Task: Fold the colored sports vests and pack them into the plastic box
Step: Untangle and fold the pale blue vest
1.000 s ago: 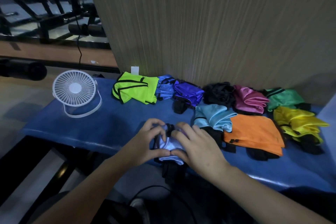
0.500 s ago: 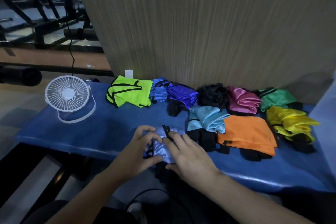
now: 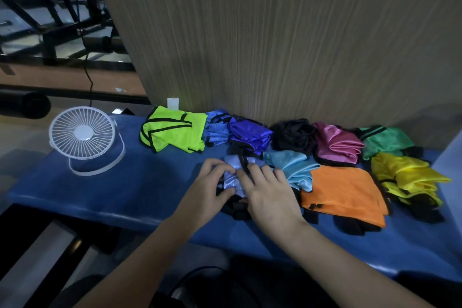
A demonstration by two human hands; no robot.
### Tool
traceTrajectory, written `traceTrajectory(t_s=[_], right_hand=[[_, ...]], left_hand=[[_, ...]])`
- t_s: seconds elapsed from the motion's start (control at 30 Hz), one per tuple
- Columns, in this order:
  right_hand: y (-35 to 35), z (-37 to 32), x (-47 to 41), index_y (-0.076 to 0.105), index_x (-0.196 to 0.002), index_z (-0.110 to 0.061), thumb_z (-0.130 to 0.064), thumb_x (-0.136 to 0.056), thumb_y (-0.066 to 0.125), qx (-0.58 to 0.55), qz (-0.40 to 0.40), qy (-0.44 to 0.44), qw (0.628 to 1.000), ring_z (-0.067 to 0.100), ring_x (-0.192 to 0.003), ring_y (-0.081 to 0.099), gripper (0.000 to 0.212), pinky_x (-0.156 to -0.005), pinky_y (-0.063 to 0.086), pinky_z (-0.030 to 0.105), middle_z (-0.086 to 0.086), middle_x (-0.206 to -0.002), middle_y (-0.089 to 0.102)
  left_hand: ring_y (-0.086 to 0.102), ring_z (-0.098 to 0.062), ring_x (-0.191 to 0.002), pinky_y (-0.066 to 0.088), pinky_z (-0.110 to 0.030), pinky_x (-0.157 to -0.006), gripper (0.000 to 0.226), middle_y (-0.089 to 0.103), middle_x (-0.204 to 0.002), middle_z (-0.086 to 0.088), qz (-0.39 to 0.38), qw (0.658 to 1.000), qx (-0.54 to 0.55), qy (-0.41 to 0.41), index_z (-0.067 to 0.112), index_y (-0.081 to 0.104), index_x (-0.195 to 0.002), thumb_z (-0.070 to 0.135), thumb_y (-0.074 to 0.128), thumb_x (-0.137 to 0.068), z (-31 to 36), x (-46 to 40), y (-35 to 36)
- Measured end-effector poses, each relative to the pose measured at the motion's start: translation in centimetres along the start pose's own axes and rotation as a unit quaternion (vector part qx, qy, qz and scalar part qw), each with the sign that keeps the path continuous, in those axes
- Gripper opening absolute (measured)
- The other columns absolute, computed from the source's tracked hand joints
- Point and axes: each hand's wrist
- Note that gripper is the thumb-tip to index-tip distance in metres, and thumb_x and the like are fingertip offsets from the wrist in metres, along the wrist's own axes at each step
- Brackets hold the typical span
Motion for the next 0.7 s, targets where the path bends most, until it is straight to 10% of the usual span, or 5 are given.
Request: traceTrajectory(t_s=[0.7], right_hand=[[-5.9, -1.2, -3.4, 0.060, -0.129, -0.025, -0.051, -0.086, 0.047, -0.120, -0.036, 0.016, 0.992, 0.025, -0.107, 0.054, 0.052, -0.090, 0.042, 0.041, 0.000, -0.120, 0.056]], left_hand=[[0.060, -0.006, -0.107, 0.053, -0.034, -0.087, 0.022, 0.055, -0.114, 0.017, 0.109, 0.994, -0.029, 0.011, 0.033, 0.065, -0.109, 0.042, 0.059, -0.090, -1.5, 1.6, -7.2]])
Point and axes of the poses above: each hand's wrist, its own x-axis away from the middle knuckle, its own y-axis out of the palm, z = x × y
